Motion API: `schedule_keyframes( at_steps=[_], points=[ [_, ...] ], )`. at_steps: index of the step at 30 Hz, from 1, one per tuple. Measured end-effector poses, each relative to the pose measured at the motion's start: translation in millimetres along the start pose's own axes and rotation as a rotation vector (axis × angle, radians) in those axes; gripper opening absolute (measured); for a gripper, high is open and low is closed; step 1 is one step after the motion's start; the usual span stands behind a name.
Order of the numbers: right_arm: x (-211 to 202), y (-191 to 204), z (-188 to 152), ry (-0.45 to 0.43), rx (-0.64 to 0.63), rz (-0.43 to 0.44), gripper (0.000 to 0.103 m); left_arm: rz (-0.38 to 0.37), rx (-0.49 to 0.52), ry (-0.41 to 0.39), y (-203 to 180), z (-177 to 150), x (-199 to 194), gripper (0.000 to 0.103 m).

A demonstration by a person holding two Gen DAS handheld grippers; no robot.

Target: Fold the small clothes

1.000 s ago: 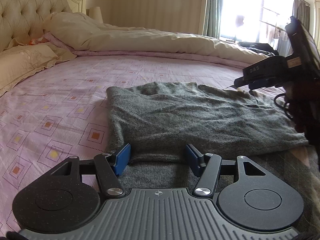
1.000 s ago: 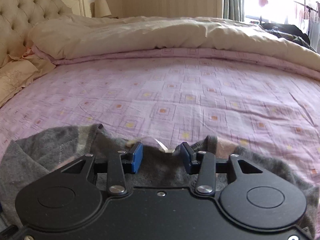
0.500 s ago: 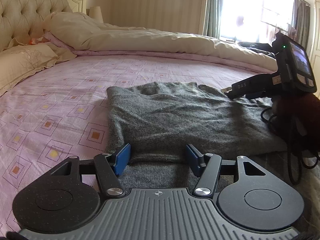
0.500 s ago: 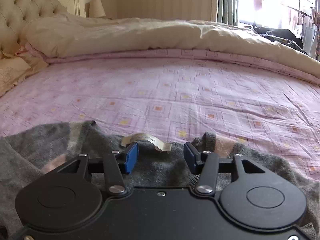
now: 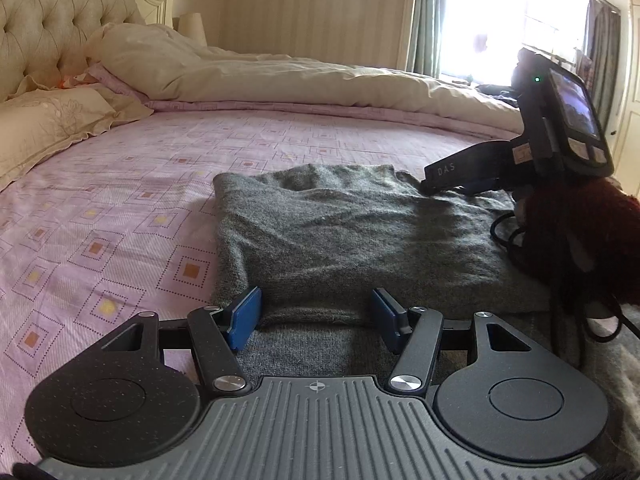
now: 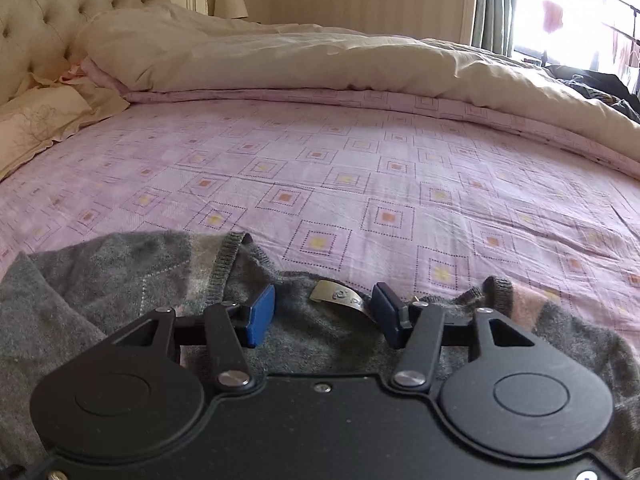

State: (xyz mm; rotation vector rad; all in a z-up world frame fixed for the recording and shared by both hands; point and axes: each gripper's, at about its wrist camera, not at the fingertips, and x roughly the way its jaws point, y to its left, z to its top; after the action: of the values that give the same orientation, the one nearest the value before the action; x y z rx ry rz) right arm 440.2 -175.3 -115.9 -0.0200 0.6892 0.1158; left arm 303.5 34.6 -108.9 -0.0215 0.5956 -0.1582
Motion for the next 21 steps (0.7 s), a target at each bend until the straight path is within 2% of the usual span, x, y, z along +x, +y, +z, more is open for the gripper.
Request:
schedule_keyframes(
  at_steps=[4, 8, 13, 18, 20, 21],
  points=[
    [5, 0, 2, 0.003, 0.010, -0.030, 0.071, 0.000, 0.000, 0.000, 0, 0, 0, 0.058],
    [7, -3, 2, 0.002, 0.030, -0.039, 0.075, 0.001, 0.000, 0.001, -1, 0, 0, 0.058],
    [16, -9, 7, 0.050, 0.081, -0.095, 0.101, 0.004, 0.005, 0.002, -1, 0, 0, 0.058],
    [16, -13, 7, 0.040, 0.089, -0.084, 0.101, 0.007, 0.008, 0.003, -2, 0, 0, 0.058],
    [7, -20, 8, 0.015, 0.120, -0.017, 0.098, 0.010, 0.012, 0.002, -2, 0, 1, 0.058],
    [-2, -25, 9, -0.018, 0.142, 0.014, 0.092, 0.013, 0.014, 0.002, -3, 0, 1, 0.058]
  ],
)
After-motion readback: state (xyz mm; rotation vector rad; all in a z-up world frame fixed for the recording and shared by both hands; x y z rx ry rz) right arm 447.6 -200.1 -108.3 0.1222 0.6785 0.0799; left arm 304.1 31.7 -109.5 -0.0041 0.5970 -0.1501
